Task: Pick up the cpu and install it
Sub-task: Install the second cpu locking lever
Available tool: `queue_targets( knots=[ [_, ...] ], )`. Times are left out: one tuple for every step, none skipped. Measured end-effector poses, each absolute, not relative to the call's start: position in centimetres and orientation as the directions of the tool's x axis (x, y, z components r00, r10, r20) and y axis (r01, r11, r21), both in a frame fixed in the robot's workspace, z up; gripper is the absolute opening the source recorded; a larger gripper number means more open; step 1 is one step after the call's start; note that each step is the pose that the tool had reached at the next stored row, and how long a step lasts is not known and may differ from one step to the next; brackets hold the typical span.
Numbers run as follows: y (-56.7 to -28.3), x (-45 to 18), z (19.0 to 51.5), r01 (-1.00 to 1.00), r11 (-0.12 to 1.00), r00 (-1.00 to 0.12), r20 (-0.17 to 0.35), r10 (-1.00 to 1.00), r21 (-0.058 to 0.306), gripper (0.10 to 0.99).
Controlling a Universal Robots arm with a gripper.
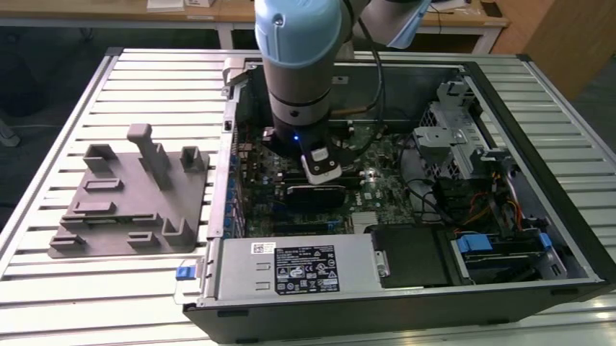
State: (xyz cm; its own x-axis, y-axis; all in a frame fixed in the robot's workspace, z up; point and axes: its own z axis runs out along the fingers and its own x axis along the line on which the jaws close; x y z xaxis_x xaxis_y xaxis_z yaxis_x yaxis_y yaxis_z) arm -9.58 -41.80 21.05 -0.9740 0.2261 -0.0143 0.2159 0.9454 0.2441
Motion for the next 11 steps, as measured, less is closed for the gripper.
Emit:
queue_targets(
  knots=[
    [-41.7,-9.5,21.0,0.217,0.946,-0.974,-0.015,0.227,0.24,0.106],
    [-41.6,-9.3,21.0,0.218,0.947,-0.974,-0.016,0.228,0.238,0.106],
    [-41.6,-9.2,21.0,0.219,0.947,-0.973,-0.016,0.229,0.235,0.106],
    [-41.5,-9.0,21.0,0.219,0.947,-0.973,-0.017,0.23,0.233,0.106],
    [-41.4,-8.8,21.0,0.22,0.948,-0.973,-0.017,0.23,0.232,0.106],
    [-41.2,-8.7,21.0,0.22,0.948,-0.973,-0.018,0.23,0.23,0.106],
    [-41.0,-8.6,21.0,0.22,0.948,-0.973,-0.018,0.23,0.229,0.106],
    [-40.6,-8.5,21.0,0.22,0.949,-0.973,-0.018,0.23,0.227,0.106],
    [-40.3,-8.5,21.0,0.22,0.949,-0.973,-0.019,0.23,0.226,0.106],
    [-40.0,-8.4,21.0,0.22,0.949,-0.973,-0.019,0.23,0.224,0.106],
    [-39.7,-8.4,21.0,0.22,0.95,-0.973,-0.02,0.23,0.222,0.106]
  ],
)
